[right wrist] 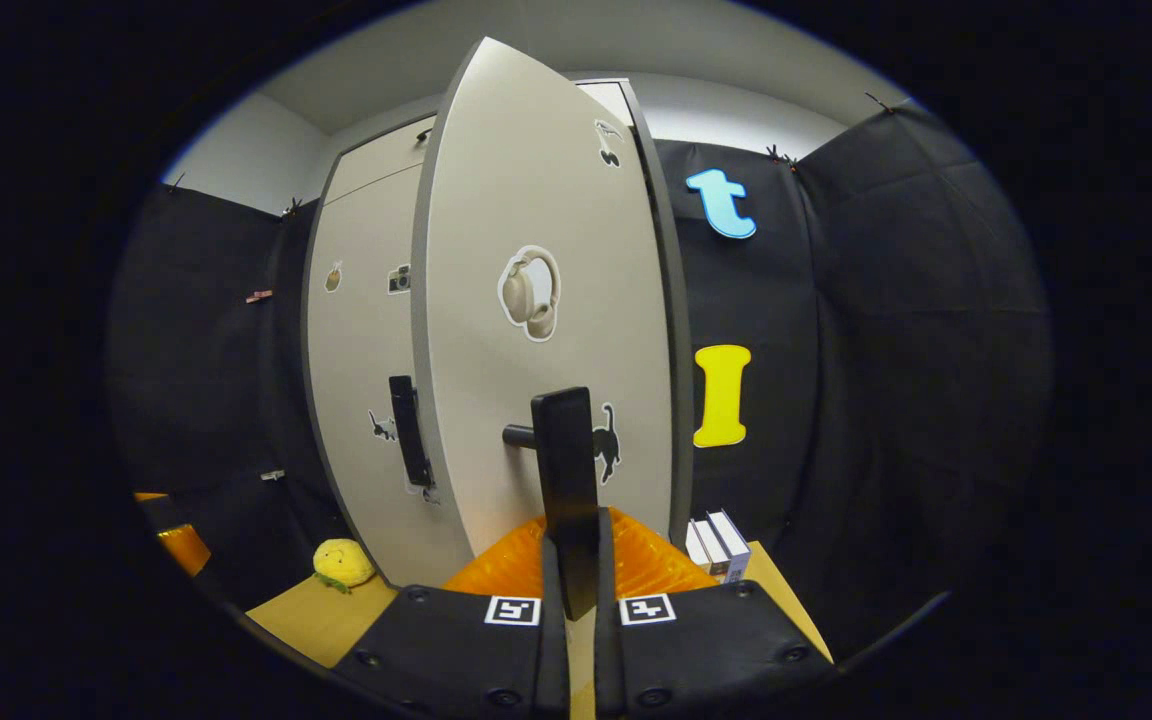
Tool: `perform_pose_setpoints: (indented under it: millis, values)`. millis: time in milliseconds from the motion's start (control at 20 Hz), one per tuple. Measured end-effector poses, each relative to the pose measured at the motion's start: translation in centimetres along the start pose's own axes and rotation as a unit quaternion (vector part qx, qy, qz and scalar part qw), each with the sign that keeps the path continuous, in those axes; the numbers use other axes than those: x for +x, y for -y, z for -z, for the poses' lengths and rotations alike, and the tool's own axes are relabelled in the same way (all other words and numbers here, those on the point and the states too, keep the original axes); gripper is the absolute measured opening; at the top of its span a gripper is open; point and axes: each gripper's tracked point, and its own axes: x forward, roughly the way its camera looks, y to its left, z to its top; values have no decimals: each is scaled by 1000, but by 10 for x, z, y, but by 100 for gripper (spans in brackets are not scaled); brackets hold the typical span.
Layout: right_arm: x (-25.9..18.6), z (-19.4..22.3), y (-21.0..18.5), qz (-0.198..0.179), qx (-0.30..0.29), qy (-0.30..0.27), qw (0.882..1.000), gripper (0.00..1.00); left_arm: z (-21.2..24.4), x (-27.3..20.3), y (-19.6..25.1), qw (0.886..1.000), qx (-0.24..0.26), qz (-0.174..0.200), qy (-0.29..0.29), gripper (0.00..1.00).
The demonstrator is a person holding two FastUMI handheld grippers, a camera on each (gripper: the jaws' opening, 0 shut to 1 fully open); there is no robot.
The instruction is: Open the right door of the double-door shoe cabinet with the right hand, and open the left door with the left hand.
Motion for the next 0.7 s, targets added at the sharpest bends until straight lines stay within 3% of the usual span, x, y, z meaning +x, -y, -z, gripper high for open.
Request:
perform_pose_setpoints:
  millis: [200,550,700]
  values:
    - [-6,0,25,31,0,-3,1000,13,-2,5,10,1000,0,10,5,95]
    - [-13,-6,60,51,4,3,999,13,-7,21,45,999,2,33,6,95]
    - [-12,-9,72,51,18,5,999,8,-10,30,60,999,4,43,5,95]
